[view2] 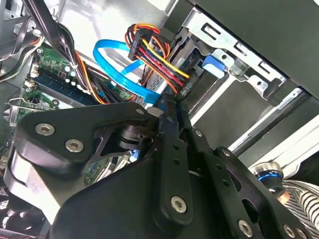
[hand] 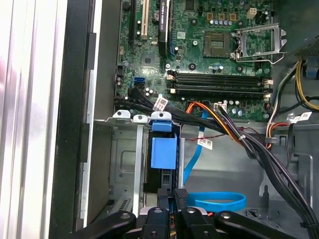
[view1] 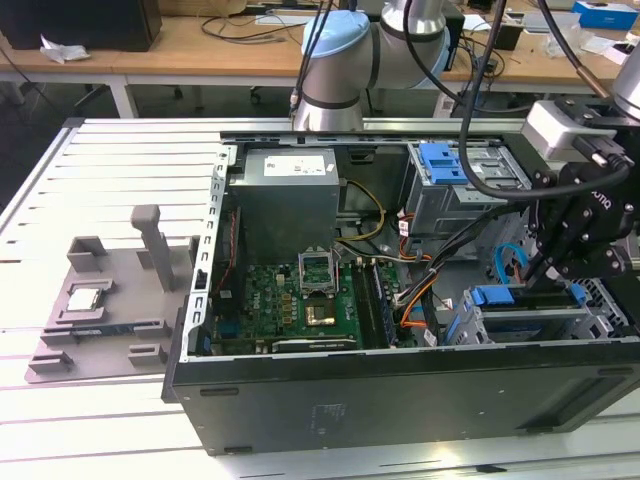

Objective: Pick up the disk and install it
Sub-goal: 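Insert the second disk wire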

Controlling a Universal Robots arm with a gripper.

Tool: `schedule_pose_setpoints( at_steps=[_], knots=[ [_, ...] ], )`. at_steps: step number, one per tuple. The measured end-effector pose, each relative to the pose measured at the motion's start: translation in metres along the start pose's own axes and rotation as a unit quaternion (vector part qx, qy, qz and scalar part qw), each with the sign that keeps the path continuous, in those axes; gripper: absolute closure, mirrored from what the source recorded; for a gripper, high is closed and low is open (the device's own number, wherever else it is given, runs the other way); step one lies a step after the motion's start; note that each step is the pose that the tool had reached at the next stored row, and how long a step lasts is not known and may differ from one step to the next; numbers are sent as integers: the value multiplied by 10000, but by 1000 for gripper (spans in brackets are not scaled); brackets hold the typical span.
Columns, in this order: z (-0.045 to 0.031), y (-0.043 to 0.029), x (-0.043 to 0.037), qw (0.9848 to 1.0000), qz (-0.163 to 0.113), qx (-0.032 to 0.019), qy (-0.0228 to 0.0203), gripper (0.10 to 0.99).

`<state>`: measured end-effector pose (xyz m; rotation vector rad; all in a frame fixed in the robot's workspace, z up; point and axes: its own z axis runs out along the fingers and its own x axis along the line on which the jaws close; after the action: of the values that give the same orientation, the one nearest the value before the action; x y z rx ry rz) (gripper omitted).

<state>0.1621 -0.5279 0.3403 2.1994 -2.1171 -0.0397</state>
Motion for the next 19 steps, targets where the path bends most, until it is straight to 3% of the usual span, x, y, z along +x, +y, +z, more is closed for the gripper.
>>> schedule_pose_setpoints(
  at_steps=[10, 12, 17, 19],
  knots=[
    [34, 14, -1, 10000, -1, 1, -7, 925],
    [32, 15, -1, 10000, 0, 0, -4, 851],
    [-131, 27, -18, 10000, 0, 2, -3, 851],
    [-200, 33, -26, 10000, 1, 3, -2, 929]
  ],
)
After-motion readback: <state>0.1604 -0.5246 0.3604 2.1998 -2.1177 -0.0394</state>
